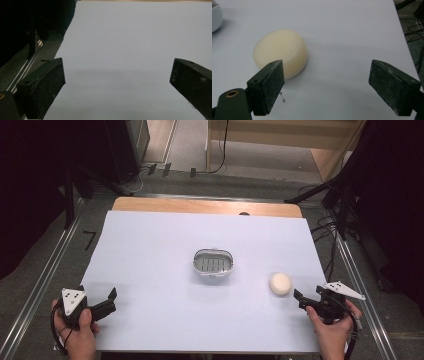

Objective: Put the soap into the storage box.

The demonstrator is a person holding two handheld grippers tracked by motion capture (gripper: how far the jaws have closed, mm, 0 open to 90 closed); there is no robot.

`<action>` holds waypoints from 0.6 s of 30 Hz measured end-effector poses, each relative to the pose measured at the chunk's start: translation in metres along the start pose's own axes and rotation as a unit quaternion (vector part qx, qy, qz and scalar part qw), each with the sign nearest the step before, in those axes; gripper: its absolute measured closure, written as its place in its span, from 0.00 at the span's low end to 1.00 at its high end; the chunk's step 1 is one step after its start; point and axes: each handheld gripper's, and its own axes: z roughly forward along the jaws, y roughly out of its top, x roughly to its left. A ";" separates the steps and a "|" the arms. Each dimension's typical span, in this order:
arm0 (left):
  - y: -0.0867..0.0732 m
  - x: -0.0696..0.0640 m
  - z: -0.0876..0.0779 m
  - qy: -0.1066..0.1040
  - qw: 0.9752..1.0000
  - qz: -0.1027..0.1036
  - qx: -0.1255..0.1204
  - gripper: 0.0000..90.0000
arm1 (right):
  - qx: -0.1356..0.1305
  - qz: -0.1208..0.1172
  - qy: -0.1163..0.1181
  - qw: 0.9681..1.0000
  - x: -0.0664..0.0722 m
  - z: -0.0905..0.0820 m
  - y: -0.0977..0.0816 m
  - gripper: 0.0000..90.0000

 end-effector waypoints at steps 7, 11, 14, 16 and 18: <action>0.000 0.000 0.000 0.000 1.000 0.001 0.002 0.00 | 0.014 -0.009 0.005 1.000 0.010 0.004 0.005 0.14; 0.000 0.000 0.000 0.000 1.000 0.002 0.001 0.00 | 0.020 -0.019 0.001 1.000 0.017 0.007 0.008 0.14; 0.000 -0.001 0.000 0.001 1.000 0.003 0.000 0.00 | 0.022 -0.018 0.007 1.000 0.021 0.008 0.010 0.14; 0.000 -0.001 0.000 0.001 1.000 0.006 0.000 0.00 | 0.026 -0.025 0.010 0.999 0.026 0.010 0.012 0.13; 0.000 -0.001 0.000 0.002 1.000 0.006 0.000 0.00 | 0.028 -0.027 0.012 0.999 0.030 0.013 0.013 0.12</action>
